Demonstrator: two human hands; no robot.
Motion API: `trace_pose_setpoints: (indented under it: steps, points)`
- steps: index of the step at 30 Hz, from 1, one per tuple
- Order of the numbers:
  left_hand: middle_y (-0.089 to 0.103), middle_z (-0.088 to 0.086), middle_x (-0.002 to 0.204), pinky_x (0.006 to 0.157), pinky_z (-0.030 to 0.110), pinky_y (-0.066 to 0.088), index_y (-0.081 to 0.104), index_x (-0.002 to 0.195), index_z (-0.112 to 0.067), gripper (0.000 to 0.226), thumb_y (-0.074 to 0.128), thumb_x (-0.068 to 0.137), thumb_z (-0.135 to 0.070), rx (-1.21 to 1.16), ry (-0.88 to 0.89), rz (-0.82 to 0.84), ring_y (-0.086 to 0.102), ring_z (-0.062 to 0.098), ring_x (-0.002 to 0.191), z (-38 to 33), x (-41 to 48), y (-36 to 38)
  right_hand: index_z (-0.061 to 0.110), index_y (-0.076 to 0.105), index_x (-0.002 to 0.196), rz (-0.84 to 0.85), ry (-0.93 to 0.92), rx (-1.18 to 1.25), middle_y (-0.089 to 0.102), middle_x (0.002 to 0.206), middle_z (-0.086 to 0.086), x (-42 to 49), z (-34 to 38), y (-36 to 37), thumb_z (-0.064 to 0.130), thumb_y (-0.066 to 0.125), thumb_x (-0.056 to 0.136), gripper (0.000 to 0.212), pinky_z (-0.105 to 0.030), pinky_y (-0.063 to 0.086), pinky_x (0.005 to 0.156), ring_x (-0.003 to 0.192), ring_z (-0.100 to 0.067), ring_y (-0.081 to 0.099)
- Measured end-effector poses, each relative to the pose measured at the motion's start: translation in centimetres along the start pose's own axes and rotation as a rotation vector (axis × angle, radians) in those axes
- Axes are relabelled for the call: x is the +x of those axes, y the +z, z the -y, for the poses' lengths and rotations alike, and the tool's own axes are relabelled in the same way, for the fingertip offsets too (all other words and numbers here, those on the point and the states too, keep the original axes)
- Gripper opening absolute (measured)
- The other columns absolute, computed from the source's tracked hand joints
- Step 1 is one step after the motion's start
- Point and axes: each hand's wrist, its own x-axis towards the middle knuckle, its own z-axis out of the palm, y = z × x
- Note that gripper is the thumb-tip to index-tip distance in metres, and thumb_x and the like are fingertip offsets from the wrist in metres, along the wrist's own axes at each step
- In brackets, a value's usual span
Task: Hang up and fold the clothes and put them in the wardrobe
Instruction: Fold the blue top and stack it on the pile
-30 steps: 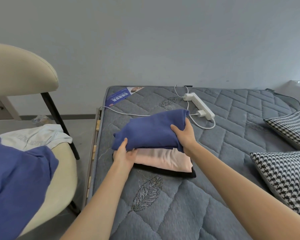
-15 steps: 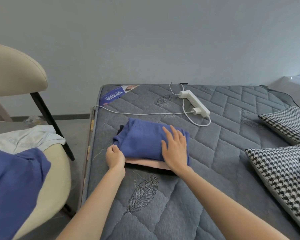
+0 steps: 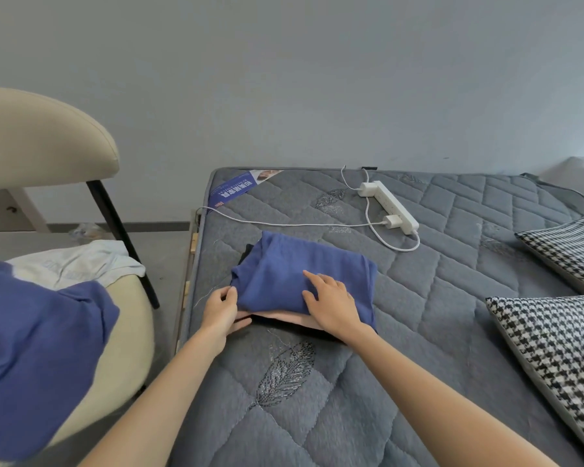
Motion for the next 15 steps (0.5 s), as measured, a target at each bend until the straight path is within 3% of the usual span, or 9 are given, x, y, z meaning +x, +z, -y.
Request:
trace_pose_setpoints:
  steps: [5,8,11,15]
  points:
    - [0.06,0.009,0.127,0.079,0.035,0.054,0.044,0.135,-0.013,0.036,0.039,0.103,-0.028,0.145,0.045,0.016,0.062,0.024,0.097,-0.9,-2.7,-2.8,0.027,0.044,0.14,-0.039,-0.146,0.129,0.049,0.139,0.0,-2.3,2.7,-0.9,0.028,0.045,0.098,0.043,-0.04,0.042,0.097,0.128,-0.024,0.042]
    - [0.063,0.009,0.123,0.069,0.029,0.052,0.045,0.135,-0.012,0.034,0.042,0.102,-0.02,0.143,0.07,0.007,0.063,0.021,0.086,-1.3,-4.9,-5.1,0.026,0.047,0.137,-0.052,-0.23,0.167,0.053,0.134,0.002,-3.6,4.7,-1.0,0.027,0.047,0.097,0.04,-0.036,0.042,0.089,0.123,-0.02,0.046]
    - [0.063,0.01,0.121,0.06,0.024,0.05,0.047,0.132,-0.011,0.033,0.046,0.1,-0.014,0.131,0.091,-0.027,0.06,0.016,0.073,-1.6,-7.2,-7.9,0.026,0.049,0.134,-0.036,-0.298,0.202,0.056,0.131,0.002,-5.1,6.7,-0.8,0.026,0.048,0.096,0.038,-0.036,0.044,0.087,0.116,-0.02,0.051]
    - [0.064,0.008,0.117,0.065,0.028,0.05,0.052,0.126,-0.012,0.029,0.046,0.098,-0.009,0.099,0.09,-0.088,0.062,0.018,0.077,-1.0,-10.2,-12.5,0.021,0.053,0.131,0.017,-0.375,0.26,0.06,0.128,-0.001,-7.3,9.9,-0.1,0.022,0.051,0.096,0.035,-0.033,0.046,0.088,0.107,-0.021,0.059]
